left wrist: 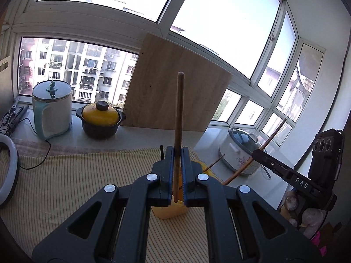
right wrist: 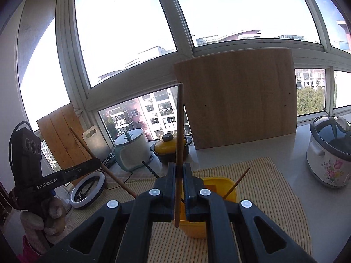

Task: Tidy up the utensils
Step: 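Lower both chopsticks into the yellow container and open both tools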

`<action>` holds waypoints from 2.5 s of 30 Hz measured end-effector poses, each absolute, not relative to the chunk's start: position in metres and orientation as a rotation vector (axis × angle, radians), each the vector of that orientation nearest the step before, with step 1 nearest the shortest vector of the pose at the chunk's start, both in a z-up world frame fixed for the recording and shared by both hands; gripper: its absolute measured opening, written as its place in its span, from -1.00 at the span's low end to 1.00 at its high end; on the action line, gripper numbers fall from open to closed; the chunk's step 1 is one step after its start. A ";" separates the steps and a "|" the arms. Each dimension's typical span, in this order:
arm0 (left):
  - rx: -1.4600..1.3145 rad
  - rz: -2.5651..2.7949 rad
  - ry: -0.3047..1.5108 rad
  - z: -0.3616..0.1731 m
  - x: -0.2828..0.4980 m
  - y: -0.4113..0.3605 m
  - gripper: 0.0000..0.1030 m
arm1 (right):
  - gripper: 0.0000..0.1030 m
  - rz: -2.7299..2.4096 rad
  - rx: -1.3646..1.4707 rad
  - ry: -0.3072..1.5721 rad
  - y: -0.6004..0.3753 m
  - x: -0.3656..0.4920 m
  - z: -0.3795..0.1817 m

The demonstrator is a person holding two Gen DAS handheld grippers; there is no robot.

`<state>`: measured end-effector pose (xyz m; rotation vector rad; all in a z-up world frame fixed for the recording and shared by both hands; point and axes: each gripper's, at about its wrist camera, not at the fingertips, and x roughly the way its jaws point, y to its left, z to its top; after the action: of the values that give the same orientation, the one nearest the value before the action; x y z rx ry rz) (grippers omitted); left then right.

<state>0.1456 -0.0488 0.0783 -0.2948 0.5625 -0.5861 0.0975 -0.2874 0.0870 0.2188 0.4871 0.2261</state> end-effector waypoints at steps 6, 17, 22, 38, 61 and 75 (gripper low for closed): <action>-0.292 -0.588 0.569 0.079 0.157 -0.062 -0.92 | -0.93 0.168 0.174 0.463 -0.290 0.105 0.090; -0.259 -0.566 0.634 0.055 0.175 -0.085 -0.92 | -0.93 0.096 0.110 0.513 -0.298 0.124 0.065; -0.249 -0.557 0.665 0.041 0.179 -0.094 -0.92 | -0.93 0.086 0.105 0.555 -0.300 0.131 0.046; -0.178 -0.549 0.731 0.010 0.178 -0.114 -0.92 | -0.92 0.084 0.073 0.663 -0.291 0.144 0.007; -0.132 -0.551 0.725 0.007 0.165 -0.107 -0.92 | -0.33 0.064 0.051 0.655 -0.287 0.130 0.011; -0.152 -0.524 0.706 0.013 0.150 -0.062 -0.92 | 0.06 0.099 0.021 0.575 -0.258 0.102 0.037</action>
<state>0.1501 -0.0625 0.0126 -0.1519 0.7057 -0.5242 0.1018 -0.2577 0.0366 0.0209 0.5746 0.0985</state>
